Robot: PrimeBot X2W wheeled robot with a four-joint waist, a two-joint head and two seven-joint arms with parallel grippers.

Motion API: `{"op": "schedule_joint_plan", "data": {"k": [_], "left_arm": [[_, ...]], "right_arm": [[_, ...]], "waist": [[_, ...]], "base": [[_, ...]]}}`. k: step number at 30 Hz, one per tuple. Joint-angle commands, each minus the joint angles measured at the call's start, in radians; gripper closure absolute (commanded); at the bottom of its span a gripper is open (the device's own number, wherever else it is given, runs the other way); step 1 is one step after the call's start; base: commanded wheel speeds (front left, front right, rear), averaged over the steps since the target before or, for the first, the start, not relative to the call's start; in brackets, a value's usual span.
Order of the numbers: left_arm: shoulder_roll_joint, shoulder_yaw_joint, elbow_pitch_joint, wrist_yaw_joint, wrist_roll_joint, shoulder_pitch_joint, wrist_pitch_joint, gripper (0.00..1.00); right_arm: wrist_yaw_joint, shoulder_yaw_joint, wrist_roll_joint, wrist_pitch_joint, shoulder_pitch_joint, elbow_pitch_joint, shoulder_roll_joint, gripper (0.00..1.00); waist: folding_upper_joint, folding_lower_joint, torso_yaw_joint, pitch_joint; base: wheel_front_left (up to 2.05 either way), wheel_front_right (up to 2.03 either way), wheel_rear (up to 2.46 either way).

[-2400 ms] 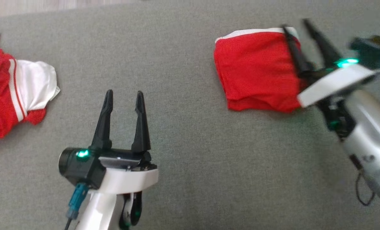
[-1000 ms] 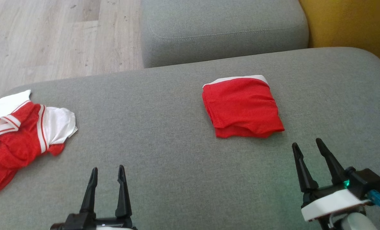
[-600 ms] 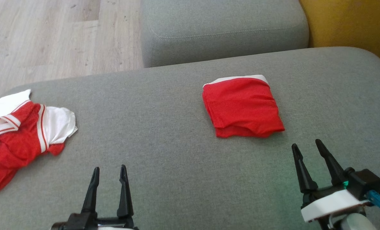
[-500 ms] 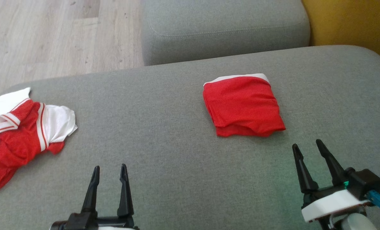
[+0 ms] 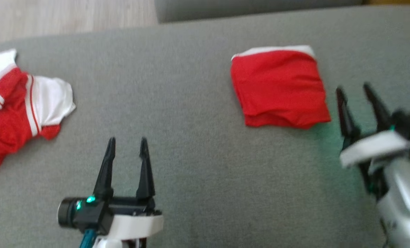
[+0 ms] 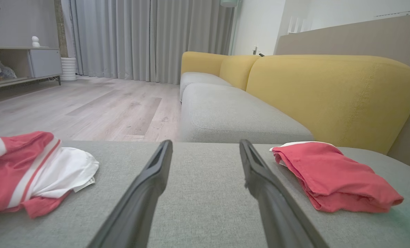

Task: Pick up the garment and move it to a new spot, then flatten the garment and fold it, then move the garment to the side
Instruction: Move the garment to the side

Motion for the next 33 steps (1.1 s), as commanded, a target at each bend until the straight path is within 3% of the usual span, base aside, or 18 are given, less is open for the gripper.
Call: {"op": "schedule_joint_plan", "data": {"k": [1,8,9,11,15,18,23,28,29,30,33], "left_arm": [[-0.001,0.018,-0.036,0.006,0.006,-0.035,-0.005,0.0],[-0.001,-0.032,-0.031,0.02,0.002,-0.109,-0.005,0.0],[-0.001,-0.035,-0.029,0.022,0.002,-0.116,-0.005,0.0],[-0.001,-0.038,-0.027,0.027,0.001,-0.124,-0.005,0.0],[-0.001,-0.031,-0.027,0.036,0.006,-0.127,-0.005,0.0],[-0.001,-0.022,-0.029,0.034,0.017,-0.129,-0.005,0.0],[-0.001,-0.006,-0.037,0.015,0.049,-0.16,-0.005,0.0],[-0.001,-0.001,-0.037,-0.014,0.09,-0.224,-0.005,0.0],[-0.001,-0.001,-0.037,-0.014,0.09,-0.224,-0.005,0.0],[0.0,-0.005,-0.032,-0.032,0.107,-0.254,-0.005,0.0],[0.003,-0.007,-0.025,-0.051,0.129,-0.3,-0.005,0.0]], "right_arm": [[0.007,0.023,0.015,0.014,-0.041,-0.006,-0.021,0.0],[0.007,0.094,0.138,0.174,-0.24,0.2,-0.048,0.0],[0.007,0.11,0.162,0.197,-0.252,0.223,-0.045,0.07],[0.007,0.146,0.201,0.233,-0.267,0.257,-0.041,0.99],[0.007,0.186,0.261,0.216,-0.29,0.265,-0.049,1.0],[0.007,0.207,0.269,0.187,-0.301,0.252,-0.098,1.0],[0.007,0.242,0.26,0.211,-0.325,0.228,-0.268,1.0],[0.007,0.206,0.242,0.199,-0.376,0.225,-0.443,1.0],[0.007,0.206,0.242,0.199,-0.376,0.225,-0.443,1.0],[0.007,0.183,0.219,0.188,-0.398,0.231,-0.497,1.0],[0.007,0.15,0.17,0.183,-0.435,0.247,-0.546,1.0]], "waist": [[0.0,-0.0004,0.023,0.066],[0.0,-0.0004,0.059,0.149],[0.0,-0.0004,0.061,0.155],[0.0,-0.0004,0.062,0.16],[0.0,-0.0004,0.038,0.167],[0.0,-0.0004,0.001,0.182],[0.0,-0.0004,-0.069,0.256],[0.0,-0.0004,-0.116,0.355],[0.0,-0.0004,-0.116,0.355],[0.0,-0.0004,-0.124,0.39],[0.0,-0.0004,-0.136,0.431]], "base": [[0.0,0.0,0.0],[0.0,0.0,0.0],[0.0,0.0,0.0],[0.0,0.0,0.0],[0.0,0.0,0.0],[0.0,0.0,0.0],[0.0,0.0,0.0],[0.0,0.0,0.0],[0.0,0.0,0.0],[0.0,0.0,0.0],[0.0,0.0,0.0]]}}
